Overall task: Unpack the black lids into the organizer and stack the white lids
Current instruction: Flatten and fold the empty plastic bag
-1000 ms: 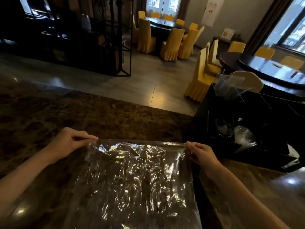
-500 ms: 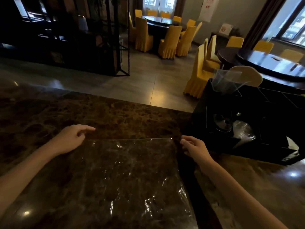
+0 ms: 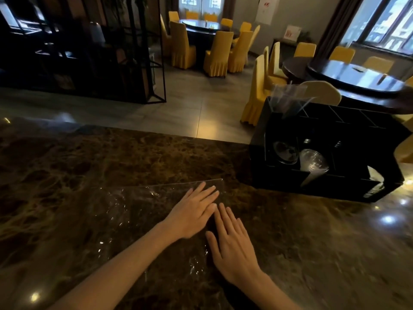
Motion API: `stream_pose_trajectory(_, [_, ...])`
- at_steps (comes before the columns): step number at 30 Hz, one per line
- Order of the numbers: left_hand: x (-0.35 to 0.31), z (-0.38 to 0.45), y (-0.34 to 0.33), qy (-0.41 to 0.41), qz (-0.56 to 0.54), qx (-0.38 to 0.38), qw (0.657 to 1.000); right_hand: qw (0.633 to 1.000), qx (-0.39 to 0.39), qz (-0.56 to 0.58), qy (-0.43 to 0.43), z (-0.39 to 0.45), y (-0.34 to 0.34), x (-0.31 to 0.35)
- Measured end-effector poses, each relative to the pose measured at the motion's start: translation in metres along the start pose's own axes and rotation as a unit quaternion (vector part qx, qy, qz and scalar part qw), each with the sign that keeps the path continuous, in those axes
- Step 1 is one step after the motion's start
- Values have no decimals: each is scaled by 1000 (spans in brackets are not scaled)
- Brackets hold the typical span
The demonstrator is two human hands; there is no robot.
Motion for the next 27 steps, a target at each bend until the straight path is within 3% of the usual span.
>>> stream_pose_trajectory(4, [-2,45,-20,0,48,49,998,1000,10,3,-12,-12,-6,0])
stream_pose_trajectory(9, [7,55,-32,0,107,7,994,999,33,-21,-20,-27,-9,-2])
stream_pose_trajectory(14, [9,52,-25,15,96,-13,995,998,40,-31,-23,-35,-11,-2])
stream_pose_trajectory(20, [61,-19,-3,78,113,-35,990,998,23,-44,-35,-36,-14,-2])
stream_pose_trajectory(27, [131,-108,30,164,143,-9,976,998,38,-34,-44,-37,-5,0])
Point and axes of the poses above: each hand's wrist, its own z-axis towards the middle knuckle, its own y-axis out of the back of the hand, x = y × z, the point moved 3 cm from there along z, towards the middle knuckle, and after that the axes turned 6 degrees about y, right-handed, at the moved point
